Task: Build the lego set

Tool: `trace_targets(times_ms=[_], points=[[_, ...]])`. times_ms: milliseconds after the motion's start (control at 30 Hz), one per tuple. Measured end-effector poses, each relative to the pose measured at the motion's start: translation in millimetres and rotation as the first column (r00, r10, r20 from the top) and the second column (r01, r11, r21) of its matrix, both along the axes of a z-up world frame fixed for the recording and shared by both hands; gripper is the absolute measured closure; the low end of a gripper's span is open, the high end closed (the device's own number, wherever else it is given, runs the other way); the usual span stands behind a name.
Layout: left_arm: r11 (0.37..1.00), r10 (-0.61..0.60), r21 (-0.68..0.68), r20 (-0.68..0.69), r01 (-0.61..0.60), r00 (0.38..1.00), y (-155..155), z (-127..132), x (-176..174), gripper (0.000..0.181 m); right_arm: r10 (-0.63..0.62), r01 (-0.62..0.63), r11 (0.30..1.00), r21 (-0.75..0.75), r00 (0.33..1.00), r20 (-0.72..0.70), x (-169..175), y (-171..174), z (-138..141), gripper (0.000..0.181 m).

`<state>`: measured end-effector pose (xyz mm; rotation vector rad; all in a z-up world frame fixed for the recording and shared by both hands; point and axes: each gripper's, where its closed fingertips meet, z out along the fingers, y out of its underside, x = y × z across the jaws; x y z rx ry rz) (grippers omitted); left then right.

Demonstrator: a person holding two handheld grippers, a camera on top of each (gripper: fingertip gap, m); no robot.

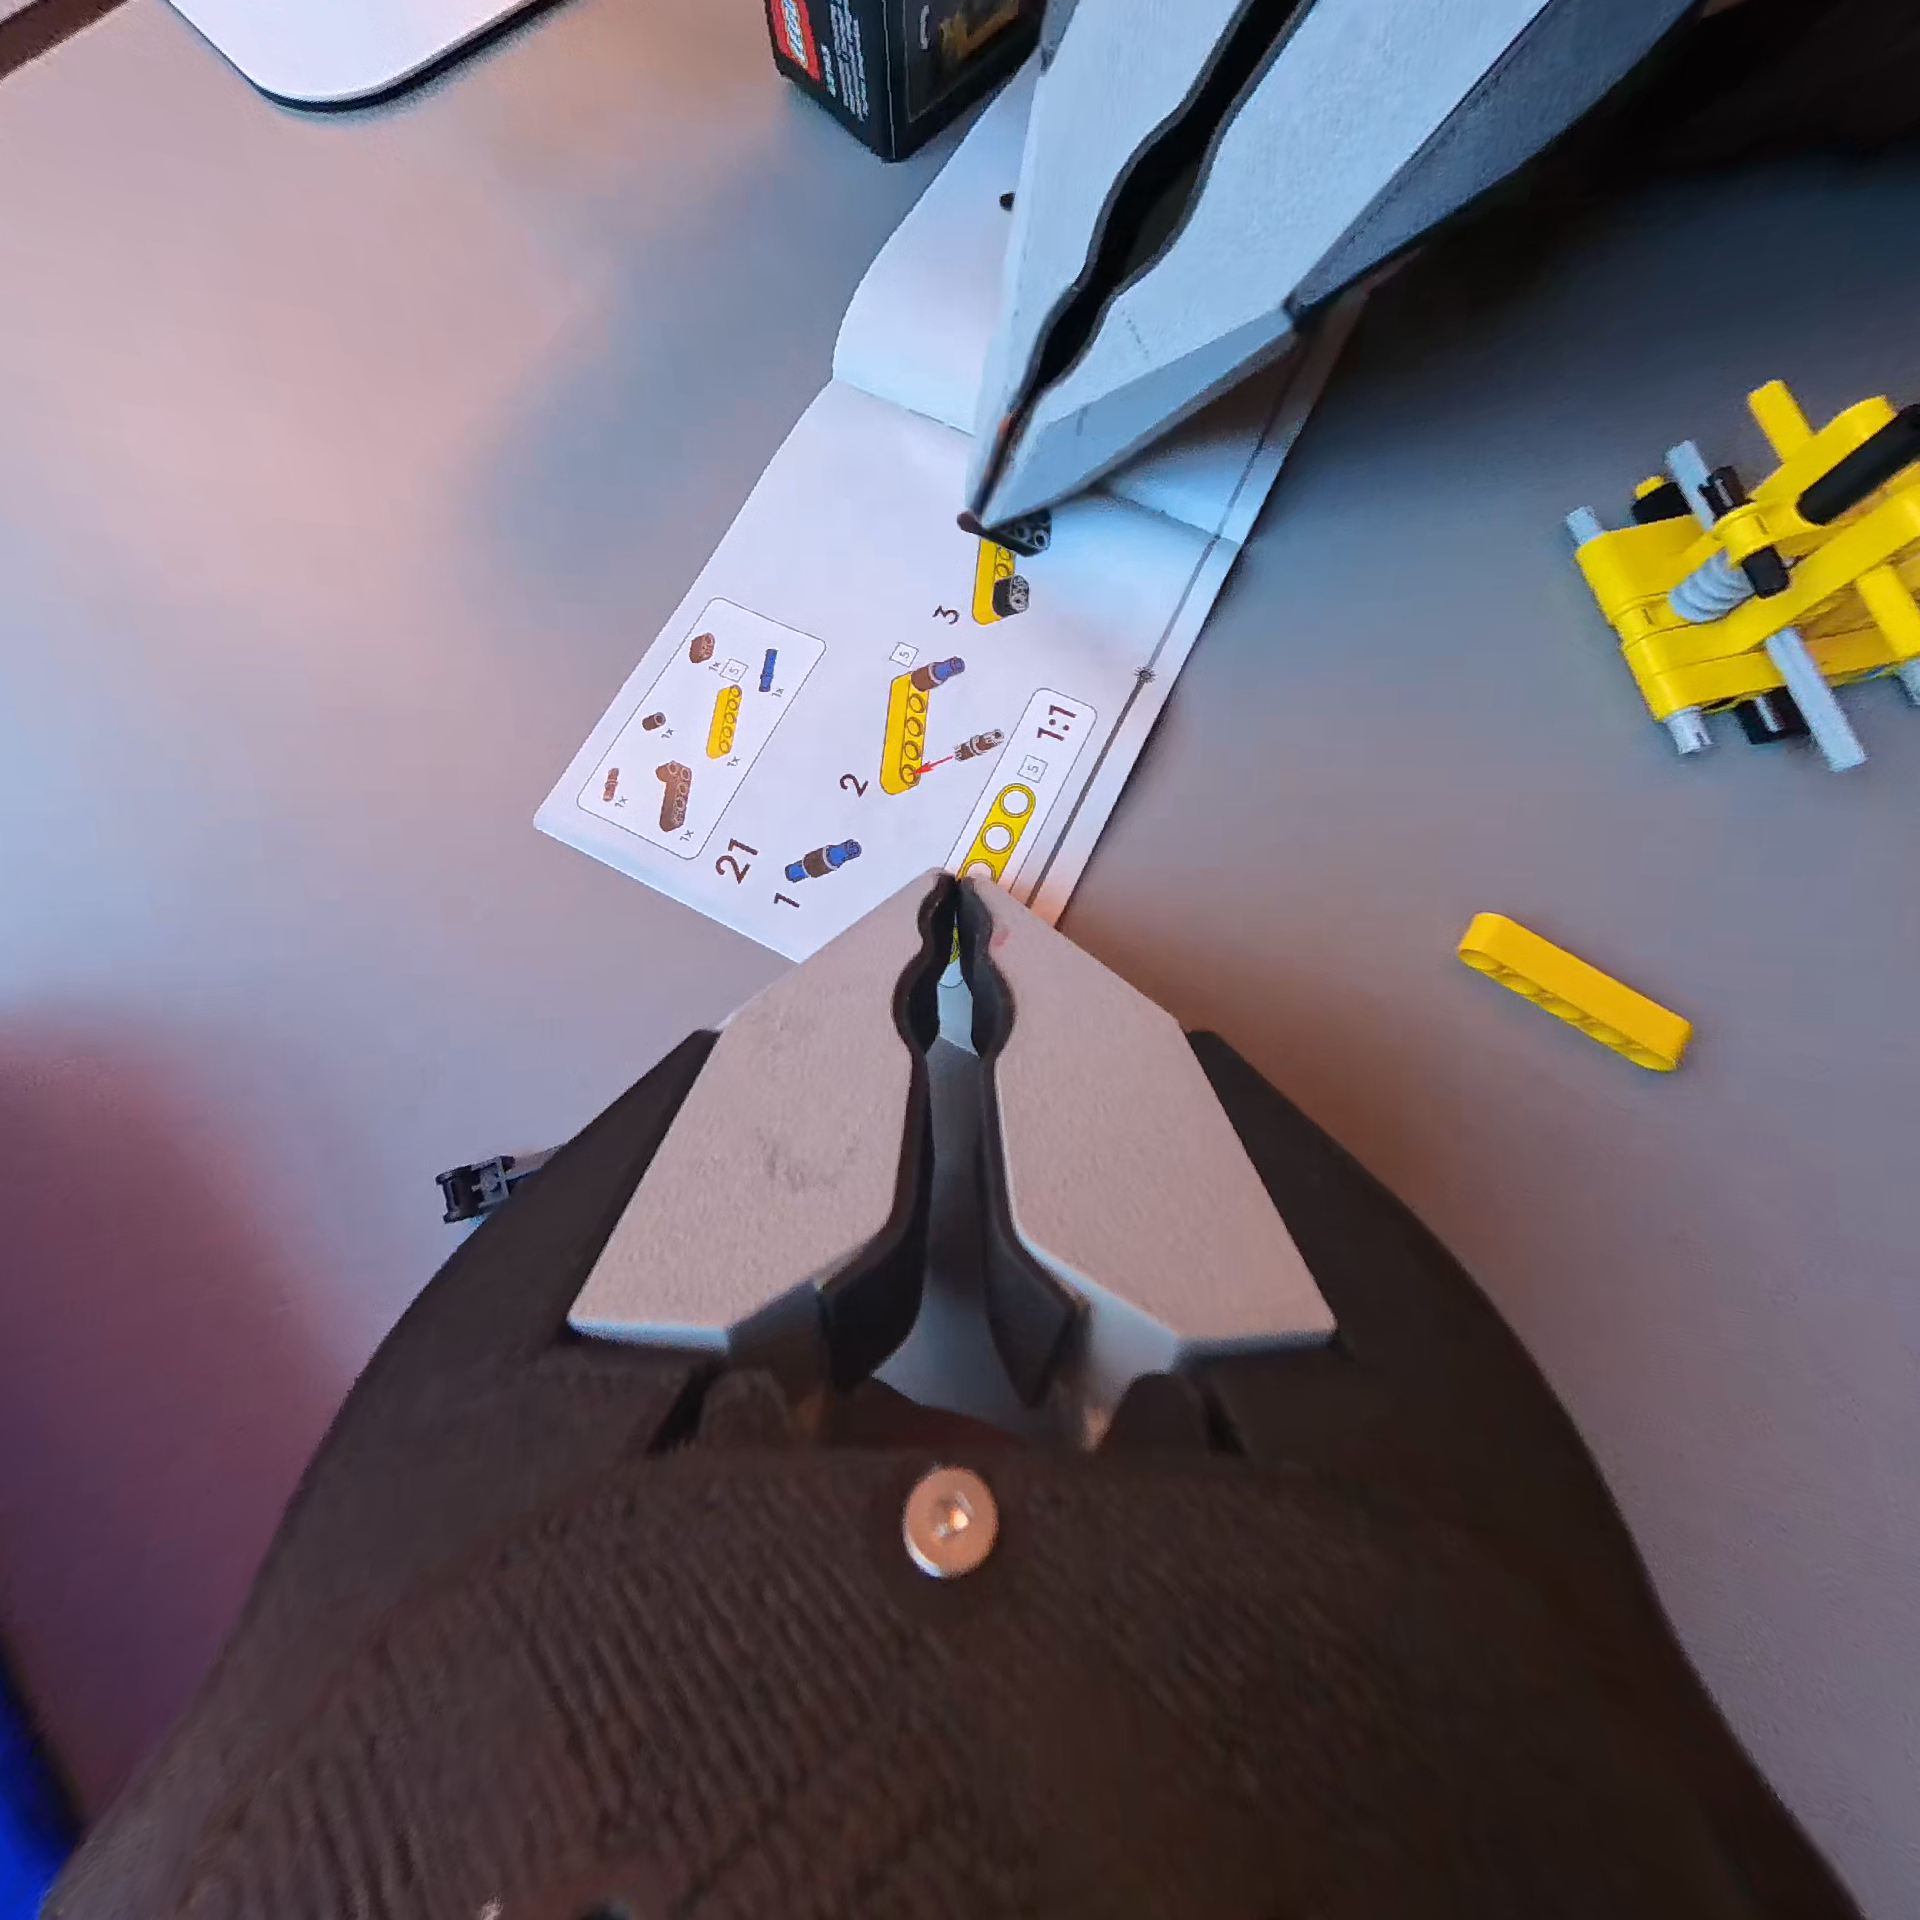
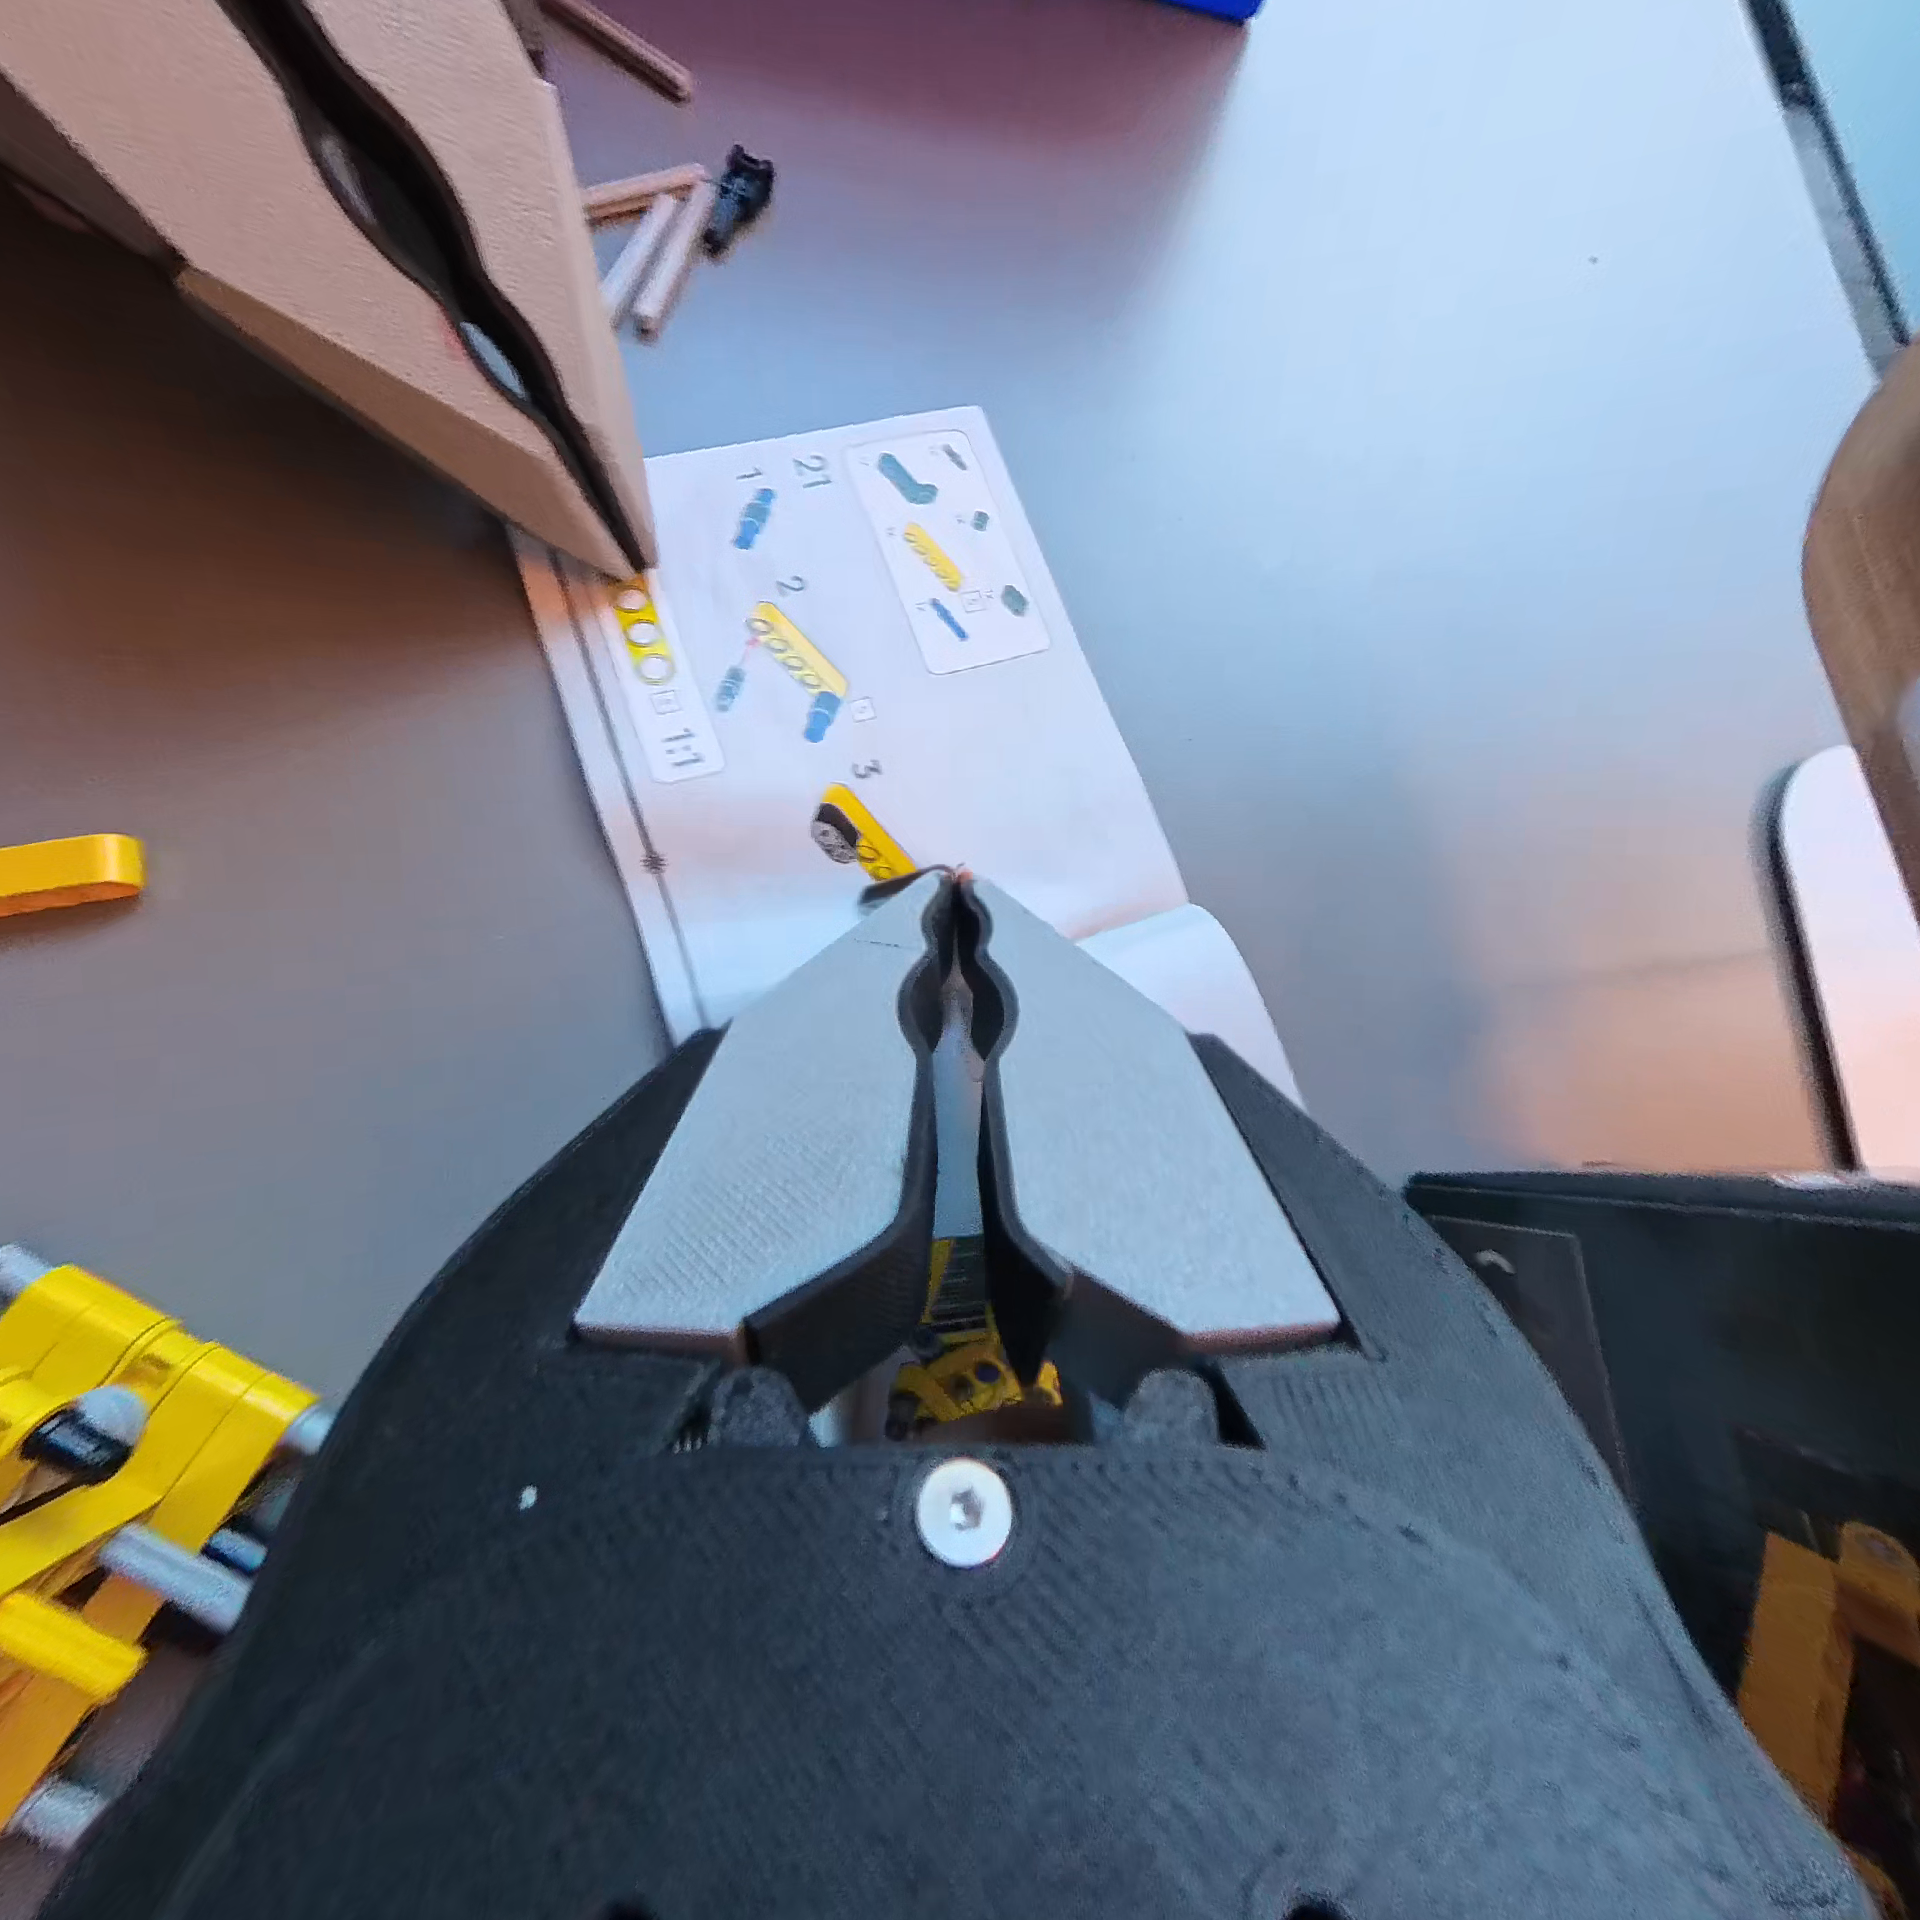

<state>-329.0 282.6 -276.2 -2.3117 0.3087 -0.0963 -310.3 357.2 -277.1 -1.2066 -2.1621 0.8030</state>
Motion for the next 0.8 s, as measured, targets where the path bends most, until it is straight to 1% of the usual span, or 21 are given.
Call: trace_targets(times_ms=[67,133,267,300,333,367,433,467,600,633,700,733,800], points=[[1.000,0.003,-0.003,0.007,-0.003,1.000,-0.6,0.0,-0.4,0.181,-0.027,0.027,1.000,0.011,1.000,-0.012,-2.2,4.2,0.0,0.181],[1.000,0.003,-0.005,0.016,-0.003,1.000,-0.7,0.0,-0.5,0.181,-0.027,0.027,1.000,0.010,1.000,-0.006,-1.1,3.7,-0.2,0.181],[1.000,0.003,-0.007,0.025,-0.002,1.000,-0.6,-0.1,-0.5,0.181,0.048,-0.048,0.999,-0.024,0.998,0.032,7.5,-4.6,-0.1,0.181],[1.000,0.002,-0.006,0.023,-0.002,1.000,-0.6,-0.1,-0.5,0.181,0.027,-0.027,1.000,-0.010,1.000,0.015,4.5,0.2,-0.1,0.181],[1.000,0.003,-0.006,0.023,-0.002,1.000,-0.6,-0.1,-0.5,0.181,-0.017,0.018,0.999,0.031,1.000,-0.010,-0.7,9.0,-0.1,0.181],[1.000,0.003,-0.007,0.026,-0.003,1.000,-0.6,-0.2,-0.6,0.181,-0.029,0.031,0.997,0.071,0.999,-0.026,-2.9,12.4,0.0,0.181],[1.000,0.003,-0.007,0.027,-0.002,1.000,-0.5,-0.1,-0.6,0.181,0.012,-0.009,0.991,0.136,1.000,-0.019,0.4,9.5,-0.1,0.181],[1.000,0.002,-0.007,0.027,-0.002,1.000,-0.5,-0.1,-0.7,0.181,0.030,-0.028,0.990,0.139,1.000,-0.008,3.1,7.3,-0.2,0.181],[1.000,-0.001,-0.008,0.029,0.001,1.000,-1.2,-0.1,-0.9,0.181,0.008,-0.009,1.000,0.025,1.000,0.008,5.3,7.0,-0.3,0.181],[1.000,-0.003,-0.010,0.029,0.003,1.000,-1.9,0.0,-1.2,0.181,0.001,-0.002,1.000,0.016,1.000,0.007,6.0,7.7,0.5,0.181],[1.000,-0.015,-0.014,0.013,0.015,1.000,-3.6,0.4,-1.8,0.181,-0.015,0.015,1.000,0.021,1.000,-0.017,7.8,8.8,8.4,0.181],[1.000,-0.018,-0.004,0.009,0.018,1.000,-3.5,3.0,-1.9,0.181,-0.030,0.031,0.999,0.012,0.998,-0.046,8.3,8.9,17.4,0.181],[0.997,-0.035,0.065,0.065,0.030,0.997,-1.9,20.3,3.3,0.181,-0.060,0.059,0.998,-0.014,0.994,-0.094,12.4,8.8,38.2,0.181]])
